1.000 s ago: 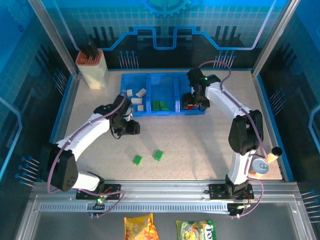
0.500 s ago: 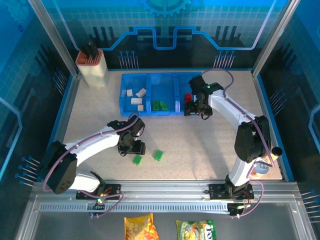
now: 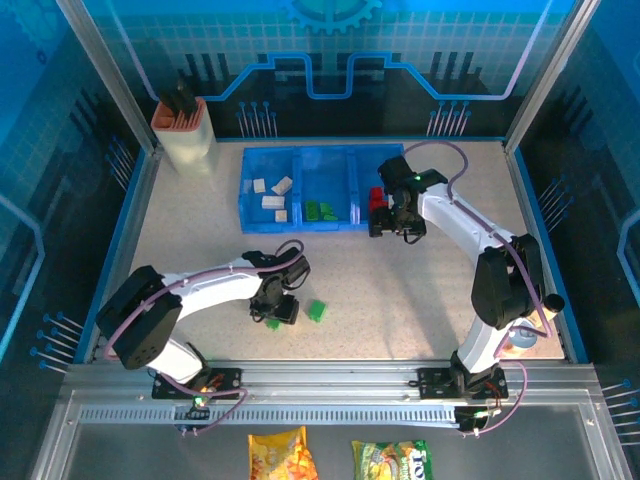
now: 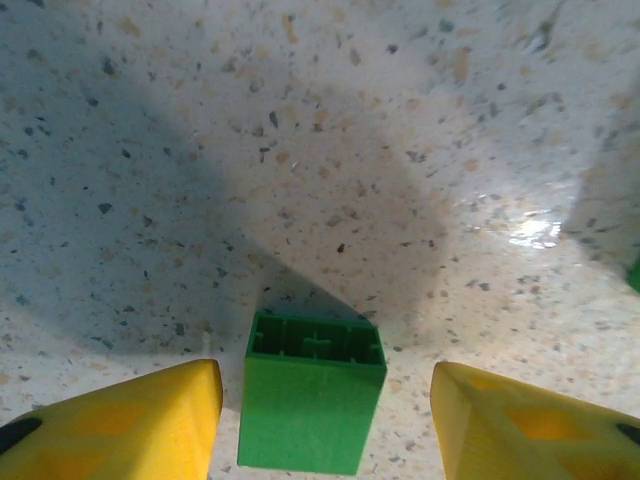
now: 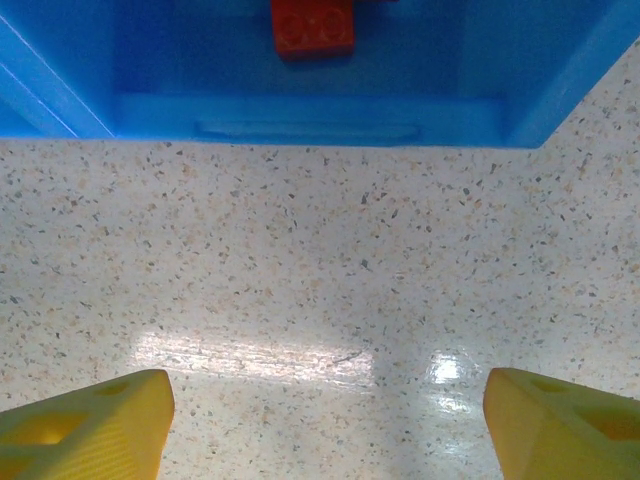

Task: Sort the legos into containers by color
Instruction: Pick up the lego from the middle-left of the table, then place the lego in the container.

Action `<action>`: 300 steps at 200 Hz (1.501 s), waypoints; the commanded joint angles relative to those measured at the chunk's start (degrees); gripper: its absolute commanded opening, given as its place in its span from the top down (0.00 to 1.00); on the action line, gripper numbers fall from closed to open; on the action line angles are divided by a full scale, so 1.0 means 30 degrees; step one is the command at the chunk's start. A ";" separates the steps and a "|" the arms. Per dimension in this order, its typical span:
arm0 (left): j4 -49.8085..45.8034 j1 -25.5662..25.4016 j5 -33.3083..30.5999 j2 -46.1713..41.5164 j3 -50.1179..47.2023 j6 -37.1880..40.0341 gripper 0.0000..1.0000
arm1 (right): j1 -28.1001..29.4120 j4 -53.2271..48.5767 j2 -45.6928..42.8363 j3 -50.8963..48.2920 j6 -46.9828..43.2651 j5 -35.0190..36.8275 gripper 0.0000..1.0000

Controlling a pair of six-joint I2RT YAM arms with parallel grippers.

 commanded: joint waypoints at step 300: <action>-0.0527 0.1176 -0.1080 0.3032 0.8398 0.2765 0.65 | 0.0408 -0.1281 -0.4502 -0.3246 0.0891 0.1760 0.18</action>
